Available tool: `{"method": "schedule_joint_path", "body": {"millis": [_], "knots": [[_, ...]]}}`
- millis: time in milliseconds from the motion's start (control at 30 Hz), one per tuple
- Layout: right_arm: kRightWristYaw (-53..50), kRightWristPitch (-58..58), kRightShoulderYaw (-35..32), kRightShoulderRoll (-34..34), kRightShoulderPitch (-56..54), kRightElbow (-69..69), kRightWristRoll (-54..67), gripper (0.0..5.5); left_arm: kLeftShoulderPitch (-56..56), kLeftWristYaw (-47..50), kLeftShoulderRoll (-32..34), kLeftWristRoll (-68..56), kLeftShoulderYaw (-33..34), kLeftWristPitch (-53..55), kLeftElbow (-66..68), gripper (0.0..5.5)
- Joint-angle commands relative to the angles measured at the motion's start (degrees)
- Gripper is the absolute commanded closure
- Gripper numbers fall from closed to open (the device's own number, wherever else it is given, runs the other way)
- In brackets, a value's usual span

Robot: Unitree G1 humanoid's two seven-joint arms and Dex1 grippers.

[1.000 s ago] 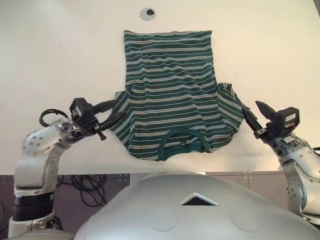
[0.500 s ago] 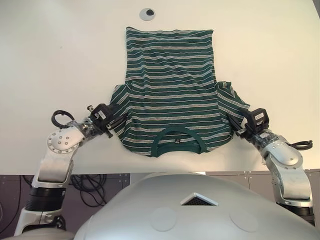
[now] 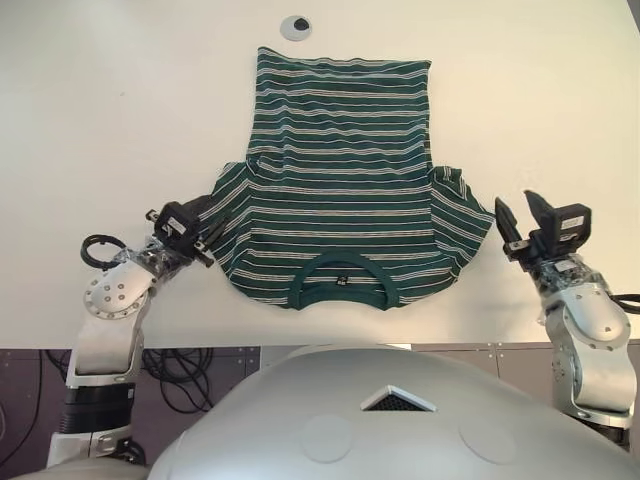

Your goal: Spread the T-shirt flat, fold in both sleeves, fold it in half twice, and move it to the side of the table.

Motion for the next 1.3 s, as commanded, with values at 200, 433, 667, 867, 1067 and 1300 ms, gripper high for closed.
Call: {"method": "schedule_joint_path", "body": {"millis": [200,433,667,867,1067,1300], "knots": [[-4.8,15.2,-4.1,8.8,0.8,0.9,18.3,3.41,-15.5,10.1,-5.6,-17.4,8.5,15.8,-3.8,3.62],[-6.5,21.4,-4.9,8.1,-2.2,2.9,22.9,3.41,-17.1,10.7,-6.8,-18.2,7.4,18.7,-3.1,3.62],[-9.2,27.4,-4.6,8.8,-2.9,4.1,24.5,3.72,-17.6,10.5,-7.1,-18.2,7.2,19.6,-4.0,3.59],[-8.9,26.9,-4.0,8.4,-3.2,4.7,24.4,4.83,-13.4,9.7,-7.3,-18.0,8.4,19.0,-4.3,3.59],[-8.6,22.4,-1.0,7.9,-4.3,3.0,20.4,5.47,-12.3,9.5,-7.6,-17.6,8.3,18.4,-3.1,3.59],[-7.4,16.5,12.9,4.2,-6.2,-8.6,8.1,5.47,-10.5,8.6,-7.0,-17.4,8.0,18.8,-3.6,3.59]]}}
